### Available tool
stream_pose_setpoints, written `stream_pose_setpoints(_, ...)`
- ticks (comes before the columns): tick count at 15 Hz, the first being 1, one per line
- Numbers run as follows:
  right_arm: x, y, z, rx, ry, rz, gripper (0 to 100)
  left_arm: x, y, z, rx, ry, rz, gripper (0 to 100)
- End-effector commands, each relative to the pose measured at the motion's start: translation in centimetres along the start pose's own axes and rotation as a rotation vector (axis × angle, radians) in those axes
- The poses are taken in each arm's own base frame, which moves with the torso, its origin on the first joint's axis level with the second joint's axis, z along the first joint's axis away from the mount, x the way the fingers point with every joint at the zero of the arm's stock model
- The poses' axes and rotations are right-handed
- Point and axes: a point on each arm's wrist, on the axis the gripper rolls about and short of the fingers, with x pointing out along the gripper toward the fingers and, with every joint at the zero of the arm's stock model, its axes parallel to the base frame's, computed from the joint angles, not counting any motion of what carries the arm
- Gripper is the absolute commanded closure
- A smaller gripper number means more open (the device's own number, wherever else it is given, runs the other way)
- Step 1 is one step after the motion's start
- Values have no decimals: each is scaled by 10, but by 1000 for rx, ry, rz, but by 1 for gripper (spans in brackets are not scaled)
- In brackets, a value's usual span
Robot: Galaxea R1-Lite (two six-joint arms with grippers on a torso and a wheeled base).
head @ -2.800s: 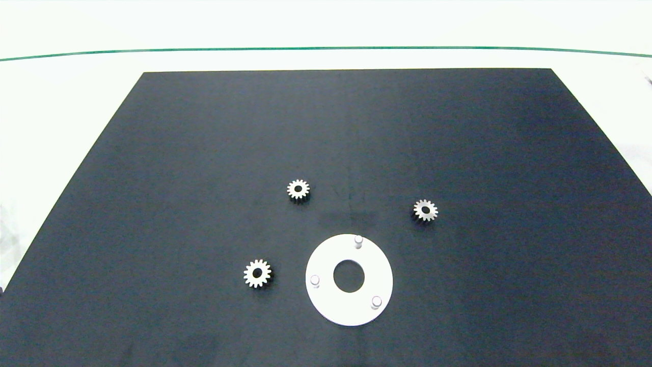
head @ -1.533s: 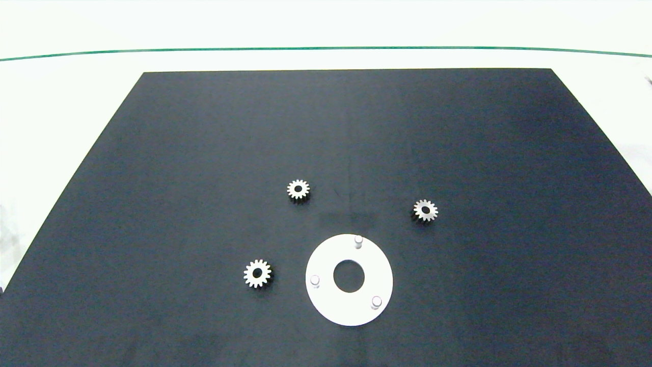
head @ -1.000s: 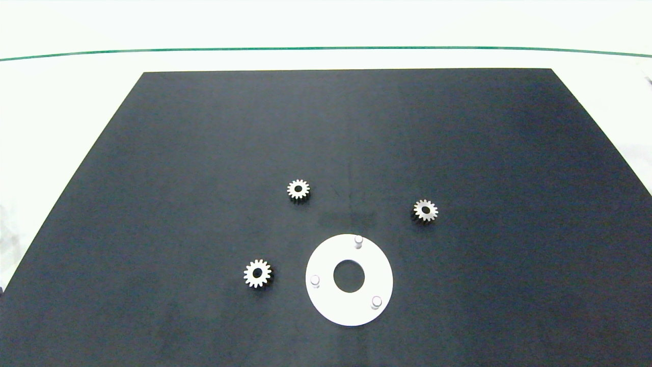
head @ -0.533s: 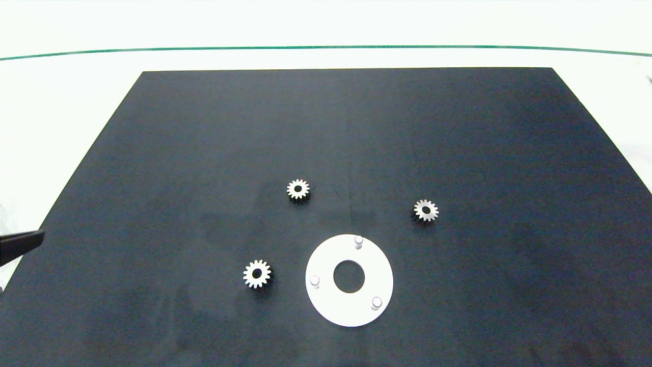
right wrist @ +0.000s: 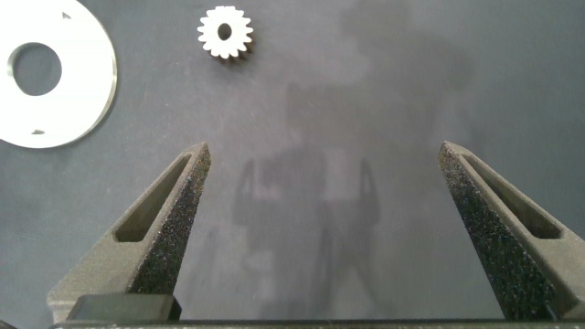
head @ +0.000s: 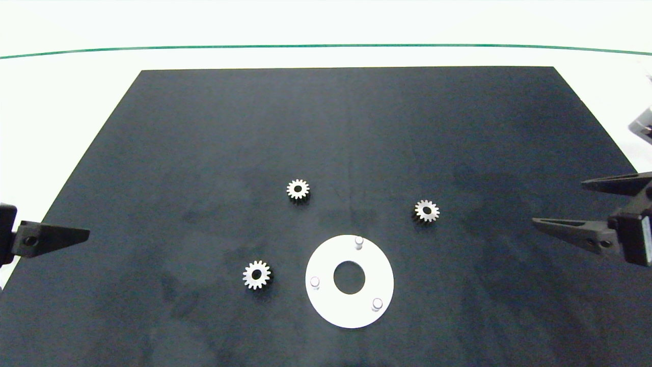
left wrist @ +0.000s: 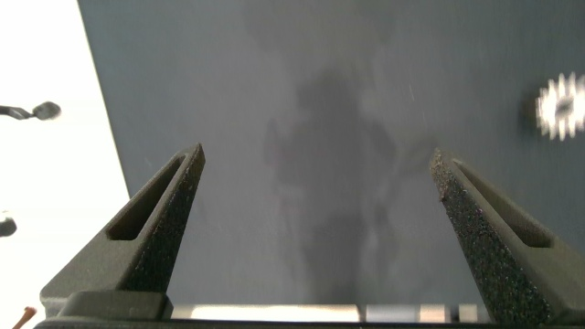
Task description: Install three planetary gears onto the carrier pins
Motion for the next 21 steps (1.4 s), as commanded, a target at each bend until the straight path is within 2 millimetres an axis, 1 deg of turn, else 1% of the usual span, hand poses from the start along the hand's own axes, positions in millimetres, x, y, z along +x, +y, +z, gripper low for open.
stream_pose_setpoints(1, 39, 3, 26, -37, 104, 107, 0, -5, -4, -2, 22, 2, -21, 0)
stream_pose_setpoints(2, 43, 5, 35, -44, 124, 136, 0, -5, -5, -3, 28, 5, -28, 0)
stream_pose_setpoints(3, 49, 6, 41, -50, 137, 156, 0, -5, -5, -3, 30, 8, -30, 0)
stream_pose_setpoints(4, 62, 8, 50, -68, 149, 178, 0, -6, -5, -3, 28, 5, -27, 0)
stream_pose_setpoints(6, 84, 15, 58, -96, 163, 213, 0, -7, -4, -2, 26, 0, -24, 0)
stream_pose_setpoints(8, 100, 25, 60, -115, 185, 237, 0, -4, -4, -1, 23, 9, -22, 0)
stream_pose_setpoints(9, 103, 28, 61, -122, 189, 240, 0, -3, -4, -1, 24, 14, -24, 0)
stream_pose_setpoints(11, 110, 30, 60, -129, 212, 227, 0, -7, -4, -3, 27, 1, -27, 0)
stream_pose_setpoints(12, 120, 33, 57, -132, 239, 238, 0, -14, -4, -5, 26, -24, -26, 0)
stream_pose_setpoints(15, 138, 41, 54, -154, 282, 217, 0, -16, -4, -6, 36, -30, -25, 0)
stream_pose_setpoints(19, 159, 45, 63, -161, 273, 218, 0, -22, -3, -9, 42, -48, -21, 0)
stream_pose_setpoints(21, 164, 47, 67, -165, 265, 217, 0, -22, -3, -9, 45, -47, -23, 0)
